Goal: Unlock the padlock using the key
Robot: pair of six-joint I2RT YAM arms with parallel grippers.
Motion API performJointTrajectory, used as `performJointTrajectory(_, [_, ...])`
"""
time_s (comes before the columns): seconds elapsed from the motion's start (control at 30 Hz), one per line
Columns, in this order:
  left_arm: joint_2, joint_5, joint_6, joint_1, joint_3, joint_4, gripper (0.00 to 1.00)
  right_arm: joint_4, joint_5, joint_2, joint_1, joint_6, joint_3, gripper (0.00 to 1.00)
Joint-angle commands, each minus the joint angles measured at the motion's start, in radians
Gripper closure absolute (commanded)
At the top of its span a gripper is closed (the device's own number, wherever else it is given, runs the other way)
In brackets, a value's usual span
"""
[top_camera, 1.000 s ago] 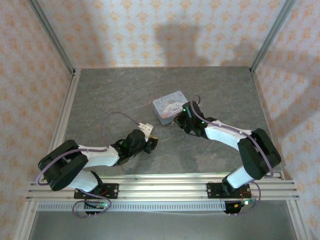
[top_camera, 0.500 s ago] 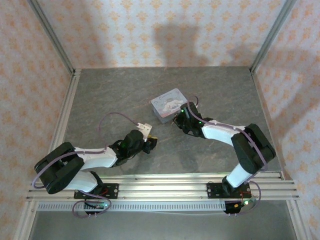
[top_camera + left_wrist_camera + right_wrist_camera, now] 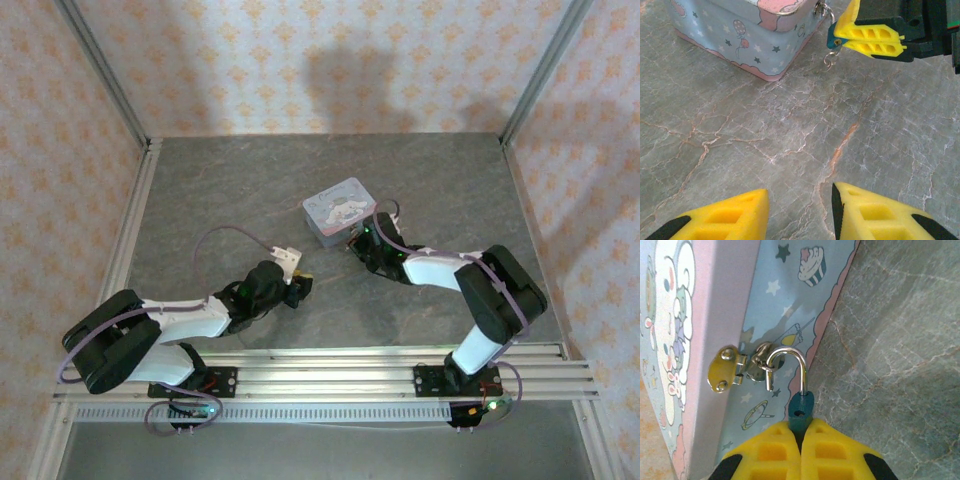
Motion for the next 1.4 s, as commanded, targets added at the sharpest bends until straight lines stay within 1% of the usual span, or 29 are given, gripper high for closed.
performJointTrajectory(0.0, [-0.020,-0.022,0.010,0.007,-0.015,-0.007,0.62,0.071,0.047,-0.045,0.000,0.015,-0.018,1.00])
performJointTrajectory(0.2, [-0.018,-0.021,0.007,0.007,-0.018,-0.003,0.62,0.092,0.047,-0.052,0.000,0.024,-0.004,1.00])
performJointTrajectory(0.27, [-0.018,-0.021,0.007,0.008,-0.021,-0.001,0.62,0.059,0.048,-0.047,0.000,0.021,0.017,1.00])
performJointTrajectory(0.37, [-0.019,-0.022,0.005,0.007,-0.023,-0.002,0.62,-0.050,0.070,-0.037,-0.002,0.033,0.048,1.00])
performJointTrajectory(0.6, [-0.037,-0.030,0.006,0.007,-0.034,-0.013,0.62,-0.076,0.081,-0.021,-0.006,0.074,0.029,1.00])
performJointTrajectory(0.77, [-0.053,-0.036,0.005,0.007,-0.044,-0.018,0.61,0.014,0.060,-0.022,-0.008,0.093,-0.002,1.00])
performJointTrajectory(0.93, [-0.063,-0.040,0.003,0.008,-0.050,-0.017,0.61,0.058,0.077,-0.054,-0.008,0.103,0.004,1.00])
performJointTrajectory(1.0, [-0.065,-0.039,0.000,0.007,-0.052,-0.014,0.61,0.036,0.099,-0.063,-0.007,0.102,0.024,1.00])
performJointTrajectory(1.17, [-0.065,-0.039,-0.002,0.007,-0.053,-0.011,0.61,-0.141,0.159,-0.033,-0.009,0.101,0.107,1.00])
performJointTrajectory(1.37, [-0.076,-0.044,-0.005,0.007,-0.070,-0.007,0.61,-0.139,0.171,0.009,-0.009,0.138,0.102,1.00])
